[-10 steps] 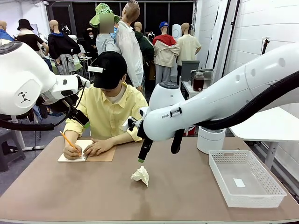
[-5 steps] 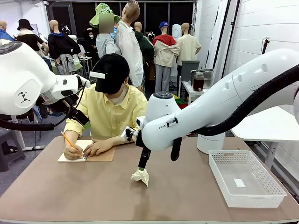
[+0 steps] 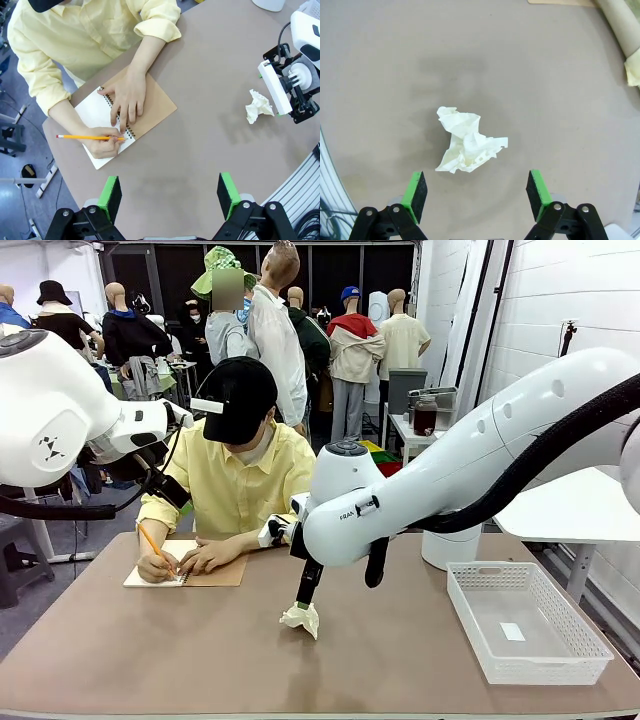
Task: Sort the paper based on its condition.
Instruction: If a person hands you a paper, place it in the Organizing basket , and if it's crumpled, put it in the Trash can.
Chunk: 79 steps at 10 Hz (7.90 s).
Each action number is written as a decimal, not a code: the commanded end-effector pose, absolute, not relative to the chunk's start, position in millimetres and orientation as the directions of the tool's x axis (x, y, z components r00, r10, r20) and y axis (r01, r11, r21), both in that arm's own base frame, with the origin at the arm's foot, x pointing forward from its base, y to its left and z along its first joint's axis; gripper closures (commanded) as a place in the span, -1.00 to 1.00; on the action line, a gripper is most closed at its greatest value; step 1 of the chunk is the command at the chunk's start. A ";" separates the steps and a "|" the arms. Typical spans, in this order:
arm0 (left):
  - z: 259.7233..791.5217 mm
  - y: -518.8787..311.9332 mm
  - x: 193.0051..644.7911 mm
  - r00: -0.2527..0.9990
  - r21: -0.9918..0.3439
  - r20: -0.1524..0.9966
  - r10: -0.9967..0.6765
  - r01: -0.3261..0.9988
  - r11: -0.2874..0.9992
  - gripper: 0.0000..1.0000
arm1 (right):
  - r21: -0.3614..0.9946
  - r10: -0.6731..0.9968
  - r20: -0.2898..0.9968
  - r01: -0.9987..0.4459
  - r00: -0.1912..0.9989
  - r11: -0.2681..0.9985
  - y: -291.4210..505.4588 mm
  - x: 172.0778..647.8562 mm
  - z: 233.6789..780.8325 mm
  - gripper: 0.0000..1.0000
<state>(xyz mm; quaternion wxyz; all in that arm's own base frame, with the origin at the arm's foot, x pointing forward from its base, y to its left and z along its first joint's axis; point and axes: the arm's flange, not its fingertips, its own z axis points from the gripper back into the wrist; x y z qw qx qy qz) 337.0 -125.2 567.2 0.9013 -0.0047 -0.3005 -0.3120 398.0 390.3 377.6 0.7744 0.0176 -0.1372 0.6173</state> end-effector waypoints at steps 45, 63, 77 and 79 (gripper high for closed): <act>567.7 -124.1 337.2 0.624 0.180 0.546 -0.559 0.564 0.806 -1.00 | -0.132 0.935 -0.017 -0.928 0.354 0.349 270.7 473.1 459.2 0.57; 567.7 -124.1 337.2 0.624 0.180 0.546 -0.559 0.564 0.806 -1.00 | -0.562 0.701 -0.112 -0.627 0.704 0.540 165.8 605.4 485.8 0.57; 567.7 -124.1 337.2 0.624 0.180 0.546 -0.559 0.564 0.806 -1.00 | -0.616 0.708 -0.092 -0.598 0.701 0.512 139.7 628.0 420.0 0.57; 567.7 -124.1 337.2 0.624 0.180 0.546 -0.559 0.564 0.806 -1.00 | -0.624 0.706 -0.104 -0.599 0.700 0.502 137.6 631.1 415.0 0.57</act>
